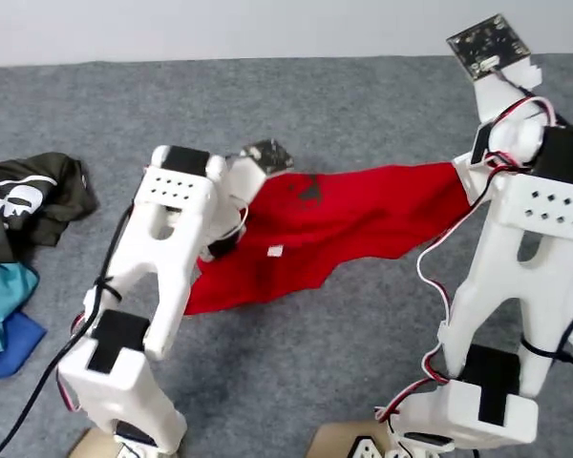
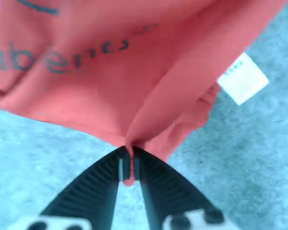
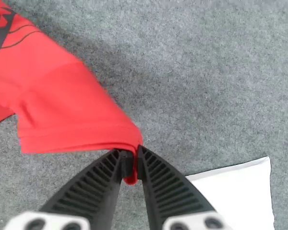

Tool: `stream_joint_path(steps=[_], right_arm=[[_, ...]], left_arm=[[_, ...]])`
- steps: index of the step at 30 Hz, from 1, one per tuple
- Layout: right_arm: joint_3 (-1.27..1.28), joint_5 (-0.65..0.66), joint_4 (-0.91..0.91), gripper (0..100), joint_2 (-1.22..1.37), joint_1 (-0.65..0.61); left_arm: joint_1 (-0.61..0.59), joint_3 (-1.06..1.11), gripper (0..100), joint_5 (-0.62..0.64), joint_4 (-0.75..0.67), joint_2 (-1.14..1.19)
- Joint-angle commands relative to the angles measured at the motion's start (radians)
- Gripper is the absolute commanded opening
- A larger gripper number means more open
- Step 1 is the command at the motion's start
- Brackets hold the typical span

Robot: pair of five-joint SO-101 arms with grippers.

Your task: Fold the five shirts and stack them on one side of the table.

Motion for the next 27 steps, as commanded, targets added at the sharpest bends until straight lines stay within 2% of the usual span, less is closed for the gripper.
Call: stream_joint_path(steps=[1,8,27], right_arm=[[-0.005,-0.005,0.045,1.1,-0.047,-0.015],[0.063,-0.003,0.044,1.1,-0.056,-0.042],[0.066,-0.003,0.044,1.1,-0.047,-0.045]], left_arm=[[-0.025,0.025,0,0.002,-0.078,0.052],[0.031,0.025,4,0.002,-0.092,0.192],[0.034,0.028,12,-0.017,-0.011,0.114]])
